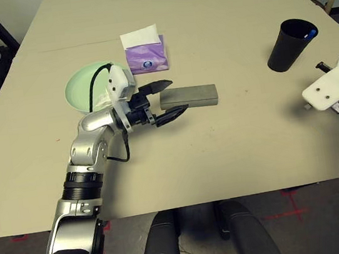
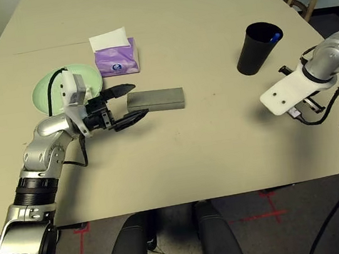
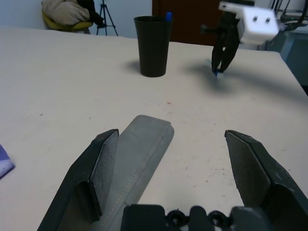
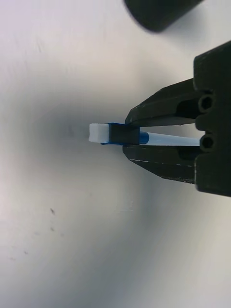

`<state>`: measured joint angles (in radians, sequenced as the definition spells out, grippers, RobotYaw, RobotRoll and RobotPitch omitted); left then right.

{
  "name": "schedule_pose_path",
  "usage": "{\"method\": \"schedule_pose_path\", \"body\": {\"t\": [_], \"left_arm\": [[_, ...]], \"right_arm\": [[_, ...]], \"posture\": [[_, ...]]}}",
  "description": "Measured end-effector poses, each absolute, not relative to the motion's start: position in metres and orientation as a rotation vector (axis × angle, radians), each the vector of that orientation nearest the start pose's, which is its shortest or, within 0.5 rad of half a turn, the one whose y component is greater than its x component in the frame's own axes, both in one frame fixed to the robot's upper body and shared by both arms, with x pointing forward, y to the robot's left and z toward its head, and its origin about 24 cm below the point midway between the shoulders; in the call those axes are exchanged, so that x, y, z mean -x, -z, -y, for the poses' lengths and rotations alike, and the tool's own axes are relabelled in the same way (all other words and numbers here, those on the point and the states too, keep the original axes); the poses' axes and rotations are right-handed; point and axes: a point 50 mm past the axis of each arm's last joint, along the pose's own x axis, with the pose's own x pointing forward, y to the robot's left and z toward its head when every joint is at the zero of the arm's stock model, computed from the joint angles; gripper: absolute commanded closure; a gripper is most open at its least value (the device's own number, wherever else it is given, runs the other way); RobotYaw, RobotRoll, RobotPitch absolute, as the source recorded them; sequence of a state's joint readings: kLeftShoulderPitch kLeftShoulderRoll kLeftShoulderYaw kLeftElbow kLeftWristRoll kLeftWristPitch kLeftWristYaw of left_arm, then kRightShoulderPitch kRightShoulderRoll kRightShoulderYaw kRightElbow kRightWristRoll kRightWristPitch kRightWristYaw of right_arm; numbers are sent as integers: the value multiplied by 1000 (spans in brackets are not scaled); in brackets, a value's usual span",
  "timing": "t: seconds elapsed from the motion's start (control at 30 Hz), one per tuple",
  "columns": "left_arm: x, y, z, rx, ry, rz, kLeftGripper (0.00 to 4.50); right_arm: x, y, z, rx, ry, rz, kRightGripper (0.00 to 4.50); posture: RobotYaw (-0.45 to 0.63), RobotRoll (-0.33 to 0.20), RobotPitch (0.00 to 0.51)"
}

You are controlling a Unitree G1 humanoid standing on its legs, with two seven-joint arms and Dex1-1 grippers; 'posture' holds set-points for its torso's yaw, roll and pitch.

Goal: Organize and tidy the items on the table.

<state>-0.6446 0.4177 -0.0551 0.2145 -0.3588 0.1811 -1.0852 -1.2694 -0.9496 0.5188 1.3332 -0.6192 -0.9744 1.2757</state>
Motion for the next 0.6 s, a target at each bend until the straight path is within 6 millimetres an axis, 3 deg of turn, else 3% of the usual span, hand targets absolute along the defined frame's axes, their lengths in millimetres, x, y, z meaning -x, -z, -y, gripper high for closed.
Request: {"method": "schedule_pose_path", "body": {"t": [0.23, 0.47, 0.6], "left_arm": [[-329, -170, -142, -197, 1198, 150, 0], [-334, -175, -138, -199, 1208, 169, 0], [-334, -175, -138, -201, 1208, 171, 0]], "right_arm": [[-337, -244, 298, 1323, -1216, -534, 4110], [-349, -290, 276, 647, -1128, -112, 4110], [-345, -289, 280, 403, -1118, 35, 4110]], "posture": [[86, 0, 149], [74, 0, 133], [77, 0, 131]]}}
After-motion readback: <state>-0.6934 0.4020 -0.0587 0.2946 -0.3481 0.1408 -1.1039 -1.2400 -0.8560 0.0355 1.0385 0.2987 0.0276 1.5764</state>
